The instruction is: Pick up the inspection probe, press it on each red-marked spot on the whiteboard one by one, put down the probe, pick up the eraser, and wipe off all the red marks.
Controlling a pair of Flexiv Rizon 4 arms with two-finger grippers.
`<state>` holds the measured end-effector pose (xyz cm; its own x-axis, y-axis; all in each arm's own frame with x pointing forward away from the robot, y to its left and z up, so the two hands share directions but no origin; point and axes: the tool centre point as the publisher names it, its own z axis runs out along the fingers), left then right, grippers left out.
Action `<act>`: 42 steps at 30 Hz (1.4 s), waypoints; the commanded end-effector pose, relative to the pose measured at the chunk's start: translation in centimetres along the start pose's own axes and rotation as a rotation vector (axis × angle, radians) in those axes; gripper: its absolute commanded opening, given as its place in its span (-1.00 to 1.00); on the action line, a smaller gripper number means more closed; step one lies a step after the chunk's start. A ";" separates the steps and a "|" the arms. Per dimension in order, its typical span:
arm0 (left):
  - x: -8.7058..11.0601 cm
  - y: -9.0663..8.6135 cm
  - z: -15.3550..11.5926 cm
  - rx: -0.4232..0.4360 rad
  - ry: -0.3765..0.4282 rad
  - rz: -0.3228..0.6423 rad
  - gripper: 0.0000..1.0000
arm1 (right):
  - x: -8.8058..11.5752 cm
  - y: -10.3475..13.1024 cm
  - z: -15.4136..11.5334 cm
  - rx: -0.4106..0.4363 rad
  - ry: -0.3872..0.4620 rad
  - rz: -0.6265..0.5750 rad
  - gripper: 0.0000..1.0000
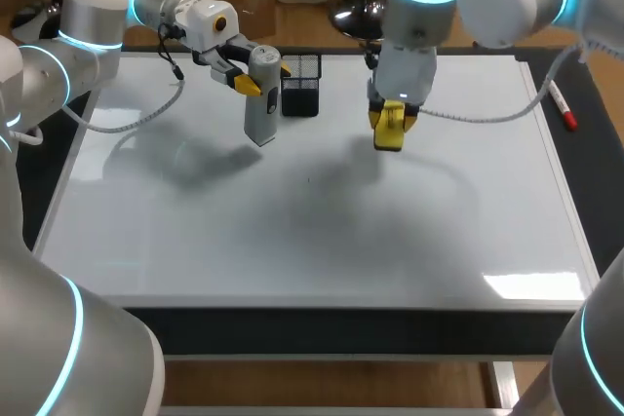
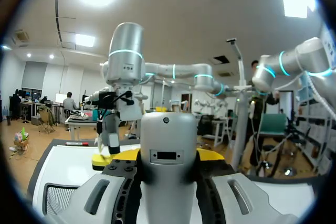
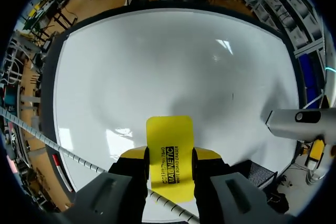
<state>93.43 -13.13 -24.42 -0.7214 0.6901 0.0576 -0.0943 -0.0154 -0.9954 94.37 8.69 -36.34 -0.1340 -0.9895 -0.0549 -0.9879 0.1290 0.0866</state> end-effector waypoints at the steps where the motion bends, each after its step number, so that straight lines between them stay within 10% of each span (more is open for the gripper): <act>1: -0.5 0.1 -0.6 0.005 0.081 -0.002 -1.00 | -1.1 -3.3 0.7 -0.069 0.021 -0.007 -1.00; 42: -0.5 0.1 -0.6 0.005 0.081 -0.002 -1.00 | -2.7 -10.1 4.2 -0.104 0.025 -0.006 -1.00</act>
<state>93.43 -13.13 -24.42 -0.7214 0.6901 0.0577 -0.0943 -0.0154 -0.9954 103.93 10.27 -41.19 -0.1287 -0.9910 -0.0371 -0.9760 0.1199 0.1819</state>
